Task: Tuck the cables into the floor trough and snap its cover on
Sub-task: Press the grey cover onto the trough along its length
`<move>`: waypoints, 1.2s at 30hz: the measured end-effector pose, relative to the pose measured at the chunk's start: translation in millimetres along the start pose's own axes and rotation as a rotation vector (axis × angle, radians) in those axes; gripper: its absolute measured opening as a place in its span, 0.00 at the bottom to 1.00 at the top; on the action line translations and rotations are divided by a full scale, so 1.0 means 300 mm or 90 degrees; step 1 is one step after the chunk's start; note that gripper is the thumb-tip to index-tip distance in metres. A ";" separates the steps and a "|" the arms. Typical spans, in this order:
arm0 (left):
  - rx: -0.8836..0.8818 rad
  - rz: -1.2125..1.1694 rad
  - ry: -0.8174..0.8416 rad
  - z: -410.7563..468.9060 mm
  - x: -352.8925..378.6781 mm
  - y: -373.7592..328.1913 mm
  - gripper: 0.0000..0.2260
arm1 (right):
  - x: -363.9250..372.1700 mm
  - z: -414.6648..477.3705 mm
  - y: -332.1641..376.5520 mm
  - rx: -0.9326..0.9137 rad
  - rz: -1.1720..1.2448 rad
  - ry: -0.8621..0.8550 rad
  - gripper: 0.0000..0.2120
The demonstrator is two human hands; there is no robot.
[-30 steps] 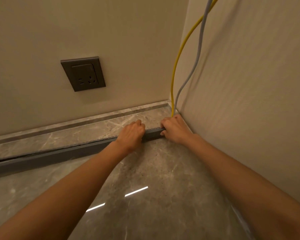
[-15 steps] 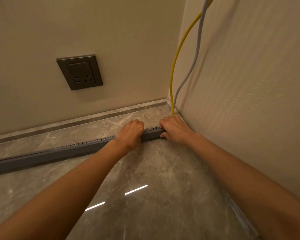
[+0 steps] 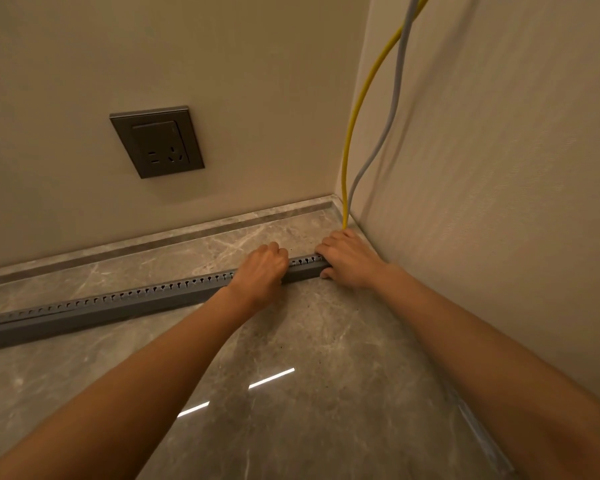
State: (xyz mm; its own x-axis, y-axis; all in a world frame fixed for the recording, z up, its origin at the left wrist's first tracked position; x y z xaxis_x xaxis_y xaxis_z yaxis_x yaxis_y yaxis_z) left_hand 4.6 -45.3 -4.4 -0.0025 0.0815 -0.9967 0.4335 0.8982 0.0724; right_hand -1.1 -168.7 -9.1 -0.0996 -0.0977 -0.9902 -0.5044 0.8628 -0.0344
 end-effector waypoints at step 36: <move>0.069 0.066 -0.011 0.021 0.007 -0.072 0.11 | 0.009 0.010 -0.019 -0.017 0.020 0.006 0.16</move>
State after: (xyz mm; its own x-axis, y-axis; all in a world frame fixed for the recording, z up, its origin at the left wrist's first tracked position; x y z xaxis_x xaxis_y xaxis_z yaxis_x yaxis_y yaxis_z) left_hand 0.8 -67.3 -8.4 0.0622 0.1637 -0.9845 0.5258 0.8331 0.1718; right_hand 4.0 -172.3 -11.9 -0.1232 -0.0760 -0.9895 -0.5235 0.8520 -0.0002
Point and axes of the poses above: each hand's wrist, its own z-axis towards the middle knuckle, its own x-axis out of the palm, y = z × x, the point moved 5 cm from there along z, towards the middle knuckle, and after that the axes turned 13 degrees about -x, right-handed, at the moved point
